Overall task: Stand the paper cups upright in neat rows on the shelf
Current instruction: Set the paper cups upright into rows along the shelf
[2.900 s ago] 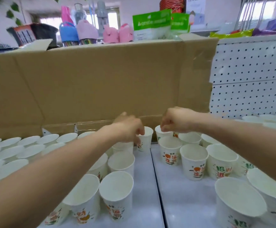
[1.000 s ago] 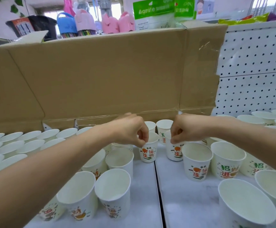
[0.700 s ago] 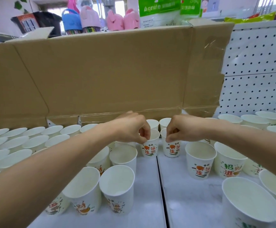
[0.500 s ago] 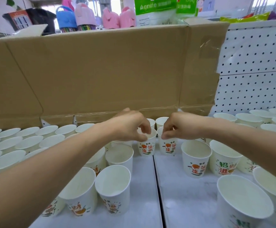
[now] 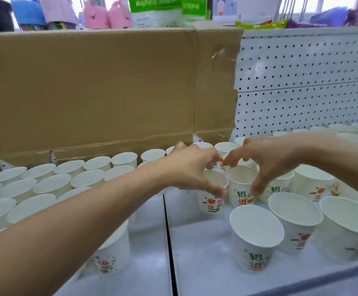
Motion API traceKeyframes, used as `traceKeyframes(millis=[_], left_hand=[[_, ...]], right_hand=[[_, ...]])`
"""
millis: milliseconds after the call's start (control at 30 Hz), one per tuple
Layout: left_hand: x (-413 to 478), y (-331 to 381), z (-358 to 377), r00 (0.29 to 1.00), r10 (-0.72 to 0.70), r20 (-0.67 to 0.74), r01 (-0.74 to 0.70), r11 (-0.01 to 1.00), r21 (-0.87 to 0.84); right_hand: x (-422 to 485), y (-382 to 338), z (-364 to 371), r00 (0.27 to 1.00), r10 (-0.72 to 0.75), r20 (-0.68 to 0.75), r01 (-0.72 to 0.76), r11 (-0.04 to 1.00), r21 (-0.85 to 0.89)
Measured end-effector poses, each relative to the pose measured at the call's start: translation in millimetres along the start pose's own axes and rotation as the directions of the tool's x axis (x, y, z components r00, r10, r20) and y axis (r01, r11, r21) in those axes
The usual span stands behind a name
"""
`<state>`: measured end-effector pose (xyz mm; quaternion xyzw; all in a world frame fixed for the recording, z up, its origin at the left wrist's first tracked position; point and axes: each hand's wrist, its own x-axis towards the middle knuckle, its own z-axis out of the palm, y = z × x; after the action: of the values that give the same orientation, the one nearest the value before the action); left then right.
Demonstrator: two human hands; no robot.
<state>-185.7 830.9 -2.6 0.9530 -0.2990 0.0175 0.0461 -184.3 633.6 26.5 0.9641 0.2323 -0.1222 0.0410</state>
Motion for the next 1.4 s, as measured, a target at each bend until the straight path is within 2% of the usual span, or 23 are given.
traceKeyframes(millis=[200,433,600,733,900,1267,1333,1400], left_hand=[[2,1,-4,1.000,-0.012,0.015,0.011,1.000,0.004],[-44,-22,-12,0.997,-0.069,0.035,0.067,0.996,0.060],[-68,-36,-18,0.988,-0.157,-0.008,0.157,0.985,0.074],[-78,-45,-29,0.975,-0.218,-0.042,0.220,0.974,0.046],[-80,-47,-28,0.969,-0.246,0.007,0.243,0.961,0.133],[-82,-54,-18,0.987,-0.161,-0.009,0.158,0.980,-0.116],[-85,-55,-19,0.986,-0.163,-0.035,0.158,0.980,-0.119],[-88,-55,-22,0.974,-0.205,-0.095,0.202,0.979,-0.042]], right_hand=[[9,4,3,0.996,-0.062,-0.061,0.060,0.998,-0.022],[20,-21,10,0.988,-0.092,-0.127,0.105,0.990,0.094],[35,-51,12,0.967,-0.160,-0.199,0.188,0.973,0.134],[43,-64,11,0.961,-0.172,-0.217,0.211,0.961,0.176],[47,-74,16,0.962,-0.131,-0.237,0.179,0.966,0.189],[41,-78,24,0.952,-0.101,-0.287,0.171,0.958,0.231],[41,-78,25,0.953,-0.098,-0.286,0.171,0.954,0.246],[39,-78,25,0.957,-0.090,-0.277,0.165,0.952,0.258]])
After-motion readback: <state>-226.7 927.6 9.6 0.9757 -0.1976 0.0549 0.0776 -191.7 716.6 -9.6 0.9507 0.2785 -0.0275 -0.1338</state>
